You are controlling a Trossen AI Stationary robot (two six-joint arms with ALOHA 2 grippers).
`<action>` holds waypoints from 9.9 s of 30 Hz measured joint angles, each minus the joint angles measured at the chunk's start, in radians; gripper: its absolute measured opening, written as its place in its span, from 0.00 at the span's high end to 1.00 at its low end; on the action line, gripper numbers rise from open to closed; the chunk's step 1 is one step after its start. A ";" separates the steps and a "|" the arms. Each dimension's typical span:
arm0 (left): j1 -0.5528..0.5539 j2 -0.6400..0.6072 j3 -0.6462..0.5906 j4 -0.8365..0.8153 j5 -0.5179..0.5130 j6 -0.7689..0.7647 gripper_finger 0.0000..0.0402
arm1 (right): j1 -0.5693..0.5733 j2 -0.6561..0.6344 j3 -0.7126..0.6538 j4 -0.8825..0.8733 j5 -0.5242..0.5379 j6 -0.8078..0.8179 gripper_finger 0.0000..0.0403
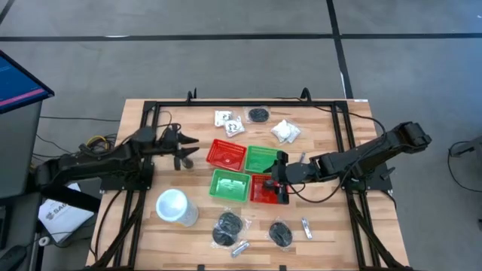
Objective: Pick & Place Travel size toiletries
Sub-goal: Put the black deodorant into the bottom right red bin
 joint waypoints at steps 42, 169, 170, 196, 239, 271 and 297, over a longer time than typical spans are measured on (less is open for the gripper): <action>-0.064 0.190 0.126 -0.468 -0.031 0.011 0.64 | 0.000 0.000 0.000 -0.070 0.000 -0.007 0.38; -0.224 0.342 0.325 -0.471 -0.176 -0.026 0.82 | 0.000 0.000 0.001 -0.079 0.000 -0.010 0.38; -0.224 0.342 0.336 -0.475 -0.176 -0.026 0.82 | 0.000 0.000 0.001 -0.079 0.000 -0.010 0.38; -0.365 0.552 0.613 -0.379 -0.238 -0.037 0.82 | -0.085 0.000 0.001 0.151 0.000 -0.055 0.38; -0.397 0.668 0.741 -0.076 -0.237 0.064 0.82 | -0.238 0.133 0.032 0.675 -0.135 -0.167 0.38; -0.407 0.668 0.740 -0.045 -0.238 0.091 0.82 | -0.274 0.133 0.057 0.695 -0.249 -0.141 0.38; -0.415 0.667 0.740 -0.045 -0.238 0.113 0.82 | -0.288 0.432 0.351 0.636 -0.345 -0.184 0.39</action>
